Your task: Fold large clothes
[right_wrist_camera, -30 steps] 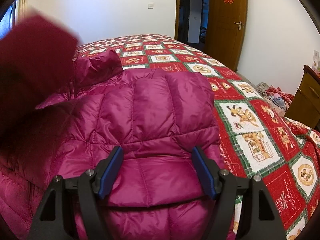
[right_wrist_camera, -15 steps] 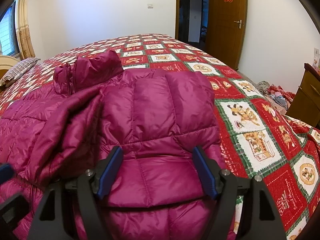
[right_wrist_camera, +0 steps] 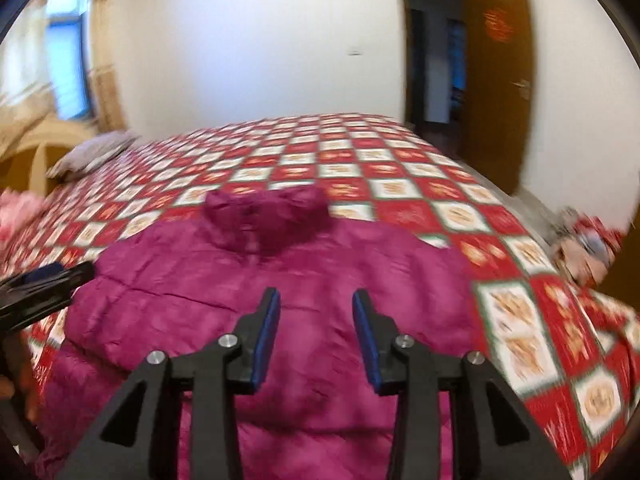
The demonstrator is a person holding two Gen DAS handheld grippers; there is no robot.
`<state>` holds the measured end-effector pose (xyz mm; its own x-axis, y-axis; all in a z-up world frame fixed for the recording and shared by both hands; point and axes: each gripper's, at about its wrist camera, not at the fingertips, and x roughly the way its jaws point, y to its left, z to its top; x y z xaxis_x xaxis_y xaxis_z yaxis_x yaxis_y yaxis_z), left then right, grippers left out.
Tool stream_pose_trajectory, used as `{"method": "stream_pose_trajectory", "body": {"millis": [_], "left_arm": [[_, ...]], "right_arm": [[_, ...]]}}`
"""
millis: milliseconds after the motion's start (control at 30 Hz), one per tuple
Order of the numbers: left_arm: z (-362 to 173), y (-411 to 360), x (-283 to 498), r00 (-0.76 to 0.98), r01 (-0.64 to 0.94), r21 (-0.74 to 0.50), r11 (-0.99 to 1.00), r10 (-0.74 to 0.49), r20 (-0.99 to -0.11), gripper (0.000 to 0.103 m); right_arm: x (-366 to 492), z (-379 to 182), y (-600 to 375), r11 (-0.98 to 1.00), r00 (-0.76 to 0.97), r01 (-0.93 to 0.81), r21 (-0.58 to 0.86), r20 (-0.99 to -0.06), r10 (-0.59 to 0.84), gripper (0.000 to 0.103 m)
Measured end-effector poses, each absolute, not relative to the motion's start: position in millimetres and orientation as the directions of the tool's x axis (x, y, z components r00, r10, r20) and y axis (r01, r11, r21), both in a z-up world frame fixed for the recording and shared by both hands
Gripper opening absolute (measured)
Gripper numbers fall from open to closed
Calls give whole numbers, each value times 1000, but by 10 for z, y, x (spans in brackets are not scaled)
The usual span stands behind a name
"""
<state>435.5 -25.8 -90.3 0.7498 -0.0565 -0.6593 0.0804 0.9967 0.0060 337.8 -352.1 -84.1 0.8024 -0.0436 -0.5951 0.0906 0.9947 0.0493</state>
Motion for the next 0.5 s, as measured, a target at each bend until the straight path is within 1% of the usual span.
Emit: {"method": "stream_pose_trajectory", "body": {"millis": [100, 200, 233, 267, 300, 333, 400, 433, 500], "left_arm": [[-1060, -277, 4511, 744, 30, 55, 998, 15, -668, 69], [-1280, -286, 4556, 734, 17, 92, 996, 50, -678, 69], [-1411, -250, 4578, 718, 7, 92, 996, 59, -694, 69], [-1529, -190, 4587, 702, 8, 62, 998, 38, -711, 70], [-1629, -116, 4598, 686, 14, -1, 1000, -10, -727, 70], [-1676, -14, 4629, 671, 7, -70, 998, -56, -740, 73], [-1710, 100, 4653, 664, -5, -155, 988, -113, -739, 74], [-1719, 91, 4657, 663, -6, -151, 989, -109, -741, 74], [-1723, -17, 4652, 665, -6, -81, 997, -57, -745, 76]], "right_arm": [[3700, -1044, -3338, 998, 753, 62, 27, -657, -29, 41], [3880, -1397, -3321, 995, 688, 98, -2, -722, -69, 41], [3901, -1522, -3324, 995, 676, 100, -19, -732, -82, 42], [3877, -1598, -3337, 996, 683, 88, -23, -727, -77, 45], [3856, -1619, -3354, 996, 689, 84, -3, -722, -60, 46], [3835, -1617, -3378, 996, 692, 88, 16, -721, -50, 46], [3836, -1638, -3443, 995, 690, 87, 53, -723, -22, 47], [3835, -1645, -3476, 993, 691, 86, 77, -723, -3, 47], [3806, -1634, -3500, 992, 695, 91, 92, -719, 3, 50]]}}
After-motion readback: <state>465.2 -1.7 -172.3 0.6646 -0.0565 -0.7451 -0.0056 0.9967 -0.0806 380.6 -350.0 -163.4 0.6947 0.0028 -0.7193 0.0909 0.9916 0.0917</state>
